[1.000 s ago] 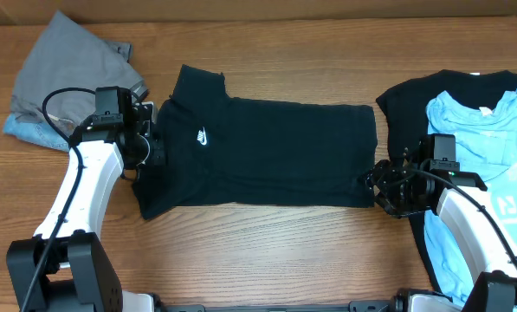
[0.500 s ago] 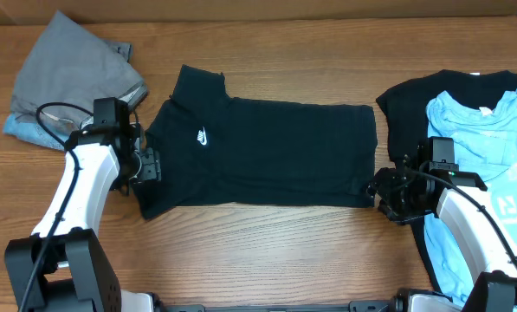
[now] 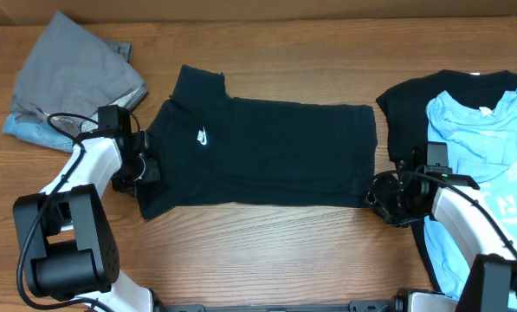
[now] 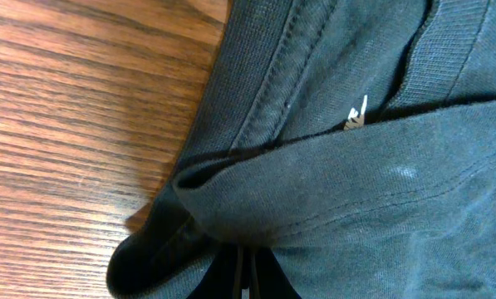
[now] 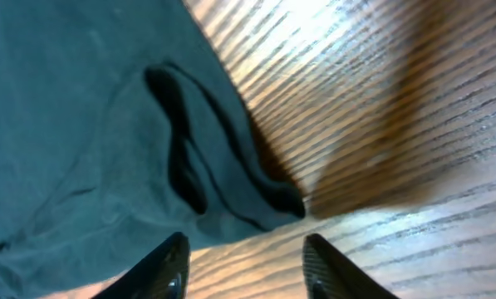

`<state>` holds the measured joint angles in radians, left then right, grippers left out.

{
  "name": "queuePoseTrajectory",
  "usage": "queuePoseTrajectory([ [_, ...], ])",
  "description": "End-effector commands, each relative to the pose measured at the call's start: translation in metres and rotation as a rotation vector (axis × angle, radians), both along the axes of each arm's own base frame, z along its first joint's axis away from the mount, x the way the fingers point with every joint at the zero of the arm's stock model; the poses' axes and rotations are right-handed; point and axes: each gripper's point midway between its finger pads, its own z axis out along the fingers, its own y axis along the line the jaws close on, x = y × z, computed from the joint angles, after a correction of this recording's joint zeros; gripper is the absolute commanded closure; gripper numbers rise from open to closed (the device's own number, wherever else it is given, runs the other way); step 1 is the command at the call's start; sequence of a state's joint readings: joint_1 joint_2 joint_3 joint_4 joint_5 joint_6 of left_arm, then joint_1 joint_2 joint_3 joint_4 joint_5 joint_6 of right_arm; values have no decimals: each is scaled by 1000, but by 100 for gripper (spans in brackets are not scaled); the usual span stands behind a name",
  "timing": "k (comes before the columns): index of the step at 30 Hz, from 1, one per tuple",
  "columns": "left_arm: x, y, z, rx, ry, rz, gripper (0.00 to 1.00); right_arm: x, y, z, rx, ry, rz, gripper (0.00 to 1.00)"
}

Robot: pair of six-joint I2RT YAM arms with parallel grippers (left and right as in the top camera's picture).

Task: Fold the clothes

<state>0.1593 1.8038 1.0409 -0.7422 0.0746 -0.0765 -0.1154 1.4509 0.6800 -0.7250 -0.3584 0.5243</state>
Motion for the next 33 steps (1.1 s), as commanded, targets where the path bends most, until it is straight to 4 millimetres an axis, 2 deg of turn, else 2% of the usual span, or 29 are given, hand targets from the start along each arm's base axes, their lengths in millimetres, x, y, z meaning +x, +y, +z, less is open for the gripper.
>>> queuePoseTrajectory([
  [1,4,-1,0,-31,1,13,96,0,-2,-9,-16,17,1,56],
  [4,13,3,12,-26,-29,19,96,2,5,-7,29,2,14,58],
  [6,18,6,18,-11,-35,15,96,6,18,0,103,-34,58,68],
  [7,19,8,21,-1,-34,15,96,7,25,5,151,-50,82,69],
  [10,20,13,28,23,-26,6,96,6,41,15,256,-72,115,63],
  [11,20,13,30,21,-24,5,91,5,43,16,269,-72,115,62],
  [12,20,12,31,20,-21,2,85,6,43,17,268,-75,116,61],
  [17,20,12,37,19,-11,0,70,13,40,24,254,-86,115,59],
  [18,20,12,38,19,-7,-2,62,15,39,25,243,-88,115,59],
  [19,19,12,39,18,-5,-6,60,17,37,26,232,-92,113,58],
  [23,18,12,42,16,5,-8,60,23,19,19,116,-91,97,53],
  [27,20,12,47,16,2,-8,60,23,-3,9,-23,-73,78,57],
  [33,21,10,53,4,2,-9,60,34,-6,8,-44,-112,76,62],
])
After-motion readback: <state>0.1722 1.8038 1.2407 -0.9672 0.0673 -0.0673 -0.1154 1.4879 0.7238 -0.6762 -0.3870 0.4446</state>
